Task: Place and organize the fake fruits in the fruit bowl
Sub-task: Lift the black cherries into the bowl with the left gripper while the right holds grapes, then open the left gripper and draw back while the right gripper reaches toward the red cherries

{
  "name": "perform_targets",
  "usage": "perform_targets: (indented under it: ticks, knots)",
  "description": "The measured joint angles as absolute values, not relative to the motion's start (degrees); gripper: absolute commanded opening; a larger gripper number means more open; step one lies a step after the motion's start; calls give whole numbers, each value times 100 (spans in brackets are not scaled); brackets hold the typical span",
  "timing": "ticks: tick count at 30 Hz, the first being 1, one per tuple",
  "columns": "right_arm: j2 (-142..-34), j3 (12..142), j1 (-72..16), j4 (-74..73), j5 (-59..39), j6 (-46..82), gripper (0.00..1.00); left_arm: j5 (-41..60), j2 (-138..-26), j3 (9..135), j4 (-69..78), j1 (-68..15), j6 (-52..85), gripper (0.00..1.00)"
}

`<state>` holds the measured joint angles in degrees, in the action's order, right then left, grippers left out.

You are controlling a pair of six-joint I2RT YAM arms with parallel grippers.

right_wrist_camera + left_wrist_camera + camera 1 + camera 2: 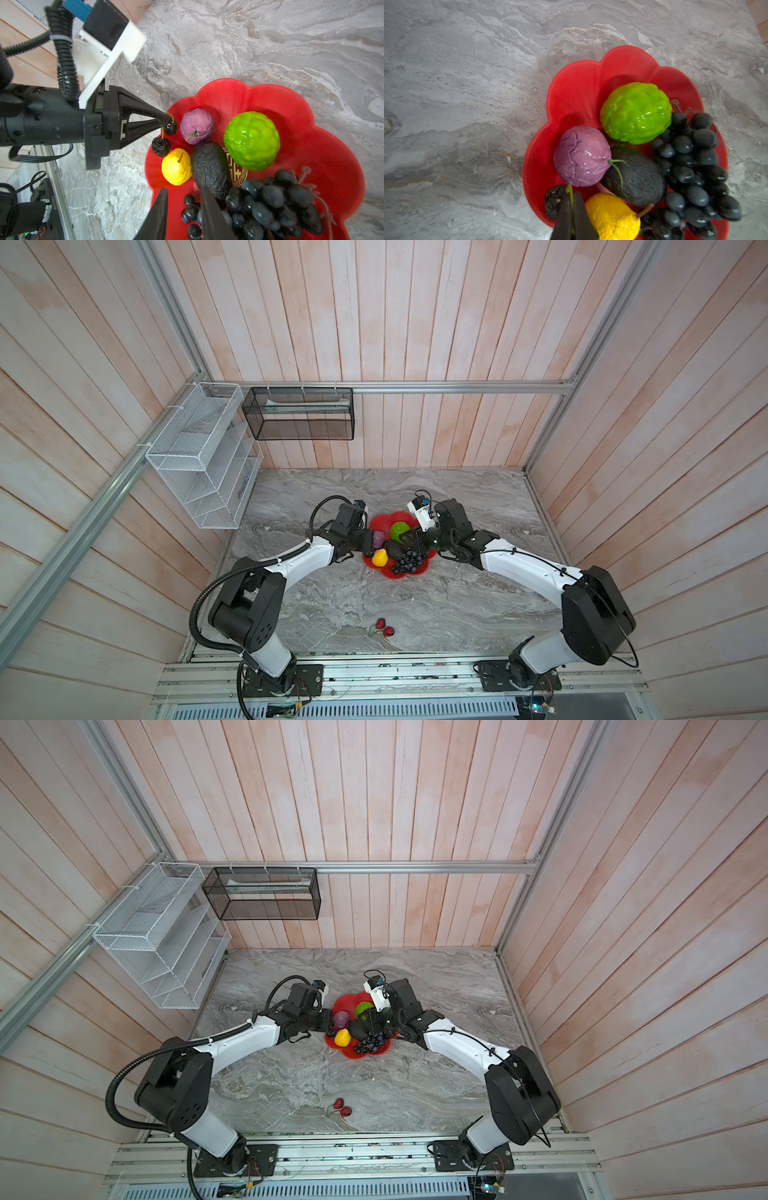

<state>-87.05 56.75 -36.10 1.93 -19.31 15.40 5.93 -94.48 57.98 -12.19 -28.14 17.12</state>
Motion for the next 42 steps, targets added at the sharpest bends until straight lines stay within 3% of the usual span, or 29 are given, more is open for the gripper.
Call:
perform_targets:
  ticks: [12, 18, 29, 38, 42]
  knots:
    - [-8700, 5675, -3614, 408, -1885, 1500, 40, 888, -9323, 5798, -1164, -2788, 1833, 36]
    - [-8687, 5677, -3693, 489, -1868, 1500, 40, 915, -9085, 5819, -1328, -2709, 1872, 59]
    - [-8364, 5116, -4281, 532, -1785, 1653, 44, 510, -7747, 5435, -1647, -2700, 2121, 66]
    - [-8368, 4762, -6156, 891, -1629, 1433, 49, -141, -6838, 4495, -1835, -2689, 2707, 70]
    - [-8792, 5177, -6447, 1116, -1518, 1046, 52, -252, -6748, 4287, -1870, -2655, 2910, 70]
